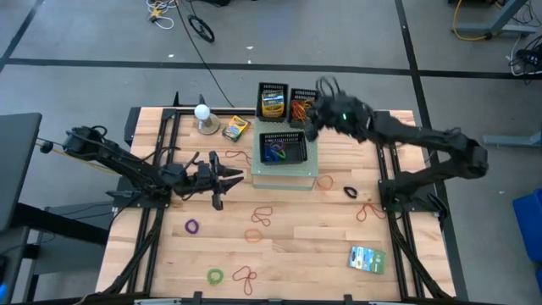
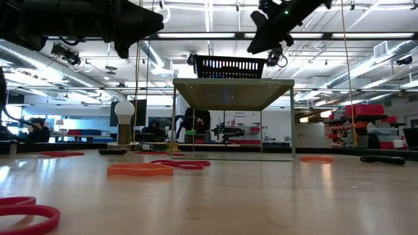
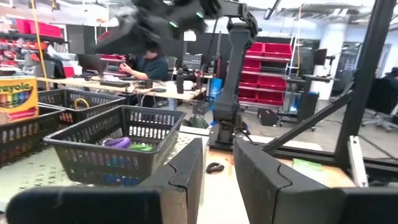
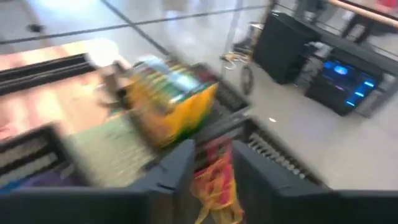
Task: Pick & Place Office Desk Supplies
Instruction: Put the orange rubber band into the top right black bin on the shelf
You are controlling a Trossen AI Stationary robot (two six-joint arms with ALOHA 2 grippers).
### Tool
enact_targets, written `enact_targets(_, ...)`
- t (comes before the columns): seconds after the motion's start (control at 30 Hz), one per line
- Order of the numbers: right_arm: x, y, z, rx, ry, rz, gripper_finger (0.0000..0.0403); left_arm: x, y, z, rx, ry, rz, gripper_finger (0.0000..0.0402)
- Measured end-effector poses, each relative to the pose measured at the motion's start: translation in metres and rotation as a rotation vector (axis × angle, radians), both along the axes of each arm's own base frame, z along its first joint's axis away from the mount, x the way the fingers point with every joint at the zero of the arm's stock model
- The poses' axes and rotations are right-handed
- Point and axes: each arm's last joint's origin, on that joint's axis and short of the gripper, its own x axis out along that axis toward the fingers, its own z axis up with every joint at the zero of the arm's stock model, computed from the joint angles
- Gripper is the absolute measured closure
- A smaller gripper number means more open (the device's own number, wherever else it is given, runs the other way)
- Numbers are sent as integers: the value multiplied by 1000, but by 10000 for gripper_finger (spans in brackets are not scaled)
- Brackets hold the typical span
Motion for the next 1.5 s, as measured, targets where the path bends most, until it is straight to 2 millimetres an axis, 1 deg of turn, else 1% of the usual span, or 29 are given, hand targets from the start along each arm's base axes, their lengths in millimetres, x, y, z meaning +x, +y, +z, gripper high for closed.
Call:
enact_targets(0.1, -9, 26, -17, -8, -9, 83, 369, 0, 0, -1, 15, 10, 0, 305)
enact_targets(0.13, -12, 34, -20, -6, -16, 104, 385, 0, 0, -1, 20, 14, 1, 305)
enact_targets(0.17, -16, 43, -24, -4, -19, 121, 392, 0, 0, -1, 21, 16, 1, 305)
enact_targets(0.3, -30, 74, -35, -11, -26, 171, 382, 1, 1, -3, 27, 38, 8, 305)
enact_targets(0.4, -39, 93, -45, -23, -19, 208, 387, 1, 2, -4, 24, 49, 9, 305)
enact_targets(0.57, -54, 114, -68, 65, -28, 242, 394, 1, 2, -5, 20, 52, 7, 305)
enact_targets(0.67, -61, 126, -83, 132, 11, 265, 394, 1, 2, -5, 21, 56, 7, 305)
enact_targets(0.83, -73, 137, -98, 243, 101, 214, 394, 1, 2, -5, 22, 59, 8, 305)
enact_targets(1.1, -90, 154, -110, 409, 192, 167, 394, 1, 2, -5, 22, 58, 8, 305)
enact_targets(1.33, -106, 157, -119, 521, 246, 9, 392, 1, 2, -5, 21, 58, 8, 305)
enact_targets(1.43, -108, 158, -124, 542, 248, -21, 377, 1, 2, -5, 21, 58, 8, 305)
enact_targets(1.5, -107, 158, -134, 541, 255, -33, 357, 1, 2, -5, 21, 58, 8, 305)
